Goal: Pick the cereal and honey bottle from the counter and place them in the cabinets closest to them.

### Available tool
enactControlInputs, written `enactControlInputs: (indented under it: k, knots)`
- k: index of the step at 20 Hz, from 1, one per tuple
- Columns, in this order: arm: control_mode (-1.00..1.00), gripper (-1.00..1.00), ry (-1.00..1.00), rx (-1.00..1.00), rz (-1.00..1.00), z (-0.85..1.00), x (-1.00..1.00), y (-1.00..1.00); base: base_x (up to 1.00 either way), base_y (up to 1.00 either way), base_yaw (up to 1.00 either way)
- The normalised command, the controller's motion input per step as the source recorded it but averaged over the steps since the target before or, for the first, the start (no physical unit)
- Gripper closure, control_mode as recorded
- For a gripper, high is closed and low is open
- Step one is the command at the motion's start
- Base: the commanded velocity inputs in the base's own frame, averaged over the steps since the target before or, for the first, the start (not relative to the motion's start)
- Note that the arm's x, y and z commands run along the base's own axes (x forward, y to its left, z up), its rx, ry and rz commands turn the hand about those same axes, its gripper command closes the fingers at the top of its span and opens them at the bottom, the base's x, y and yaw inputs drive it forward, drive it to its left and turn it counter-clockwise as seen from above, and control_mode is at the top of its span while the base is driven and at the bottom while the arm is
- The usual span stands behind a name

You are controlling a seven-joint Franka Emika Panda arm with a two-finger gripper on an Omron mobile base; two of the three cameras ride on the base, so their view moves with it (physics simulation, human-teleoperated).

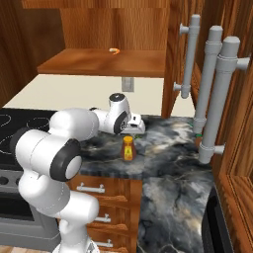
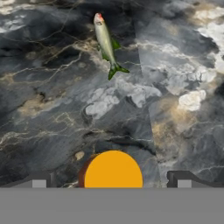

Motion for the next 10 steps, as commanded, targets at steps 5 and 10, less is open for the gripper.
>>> enactControlInputs:
  k: [5, 10]
  knots:
    - [-1.0, -1.0, 0.0, 0.0, 0.0, -0.13, 0.0, 0.0, 0.0, 0.0, 0.0]
    - [-1.0, -1.0, 0.0, 0.0, 0.0, -0.16, 0.0, -0.01, 0.0, 0.0, 0.0]
